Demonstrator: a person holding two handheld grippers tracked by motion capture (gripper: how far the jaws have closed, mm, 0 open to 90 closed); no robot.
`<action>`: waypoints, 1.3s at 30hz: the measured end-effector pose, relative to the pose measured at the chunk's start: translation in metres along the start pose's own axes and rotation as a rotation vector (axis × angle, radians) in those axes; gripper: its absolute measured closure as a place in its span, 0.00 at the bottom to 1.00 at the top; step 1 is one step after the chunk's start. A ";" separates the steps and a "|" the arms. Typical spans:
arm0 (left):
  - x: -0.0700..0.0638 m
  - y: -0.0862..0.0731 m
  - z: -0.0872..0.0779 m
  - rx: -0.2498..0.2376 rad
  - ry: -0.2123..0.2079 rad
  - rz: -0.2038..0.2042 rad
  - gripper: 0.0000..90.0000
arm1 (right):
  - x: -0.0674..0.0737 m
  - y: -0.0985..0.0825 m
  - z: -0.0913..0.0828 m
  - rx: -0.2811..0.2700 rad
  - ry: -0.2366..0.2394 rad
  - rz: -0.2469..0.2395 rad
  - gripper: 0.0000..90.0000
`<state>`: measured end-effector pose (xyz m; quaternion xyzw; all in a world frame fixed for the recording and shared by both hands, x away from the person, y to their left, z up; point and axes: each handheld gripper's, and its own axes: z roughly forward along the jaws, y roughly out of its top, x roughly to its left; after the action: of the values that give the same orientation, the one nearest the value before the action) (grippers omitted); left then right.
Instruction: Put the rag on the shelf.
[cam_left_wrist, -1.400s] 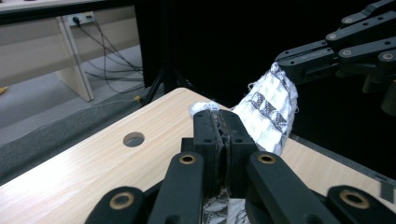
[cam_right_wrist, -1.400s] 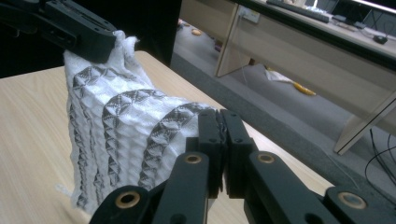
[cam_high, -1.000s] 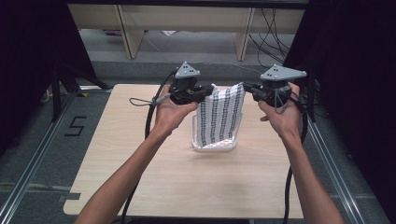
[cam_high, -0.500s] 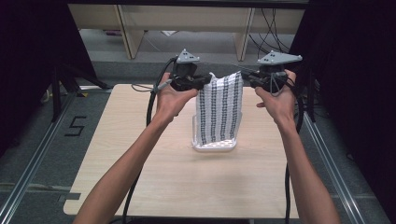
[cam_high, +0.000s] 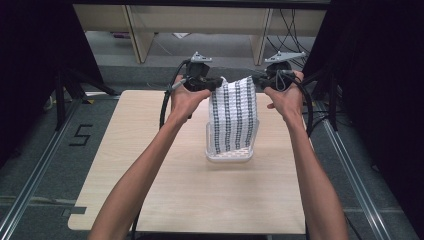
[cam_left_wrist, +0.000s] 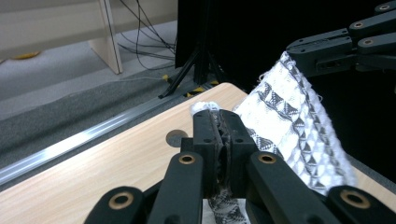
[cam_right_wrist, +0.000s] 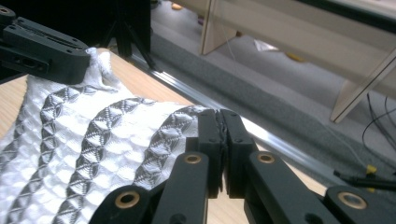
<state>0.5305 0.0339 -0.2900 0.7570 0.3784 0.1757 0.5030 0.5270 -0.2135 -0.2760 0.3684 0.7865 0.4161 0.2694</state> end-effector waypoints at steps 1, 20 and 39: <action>0.002 -0.001 0.003 0.004 -0.001 0.000 0.95 | -0.001 -0.002 0.004 -0.001 -0.007 0.007 0.99; 0.021 -0.028 0.038 0.084 -0.009 -0.032 0.95 | -0.014 -0.034 0.045 0.111 0.038 0.058 0.99; 0.030 -0.053 0.056 0.166 -0.028 -0.062 0.94 | -0.014 -0.062 0.071 0.177 0.086 0.119 0.99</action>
<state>0.5649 0.0319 -0.3653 0.7863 0.4080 0.1174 0.4490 0.5650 -0.2165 -0.3631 0.4184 0.8078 0.3757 0.1766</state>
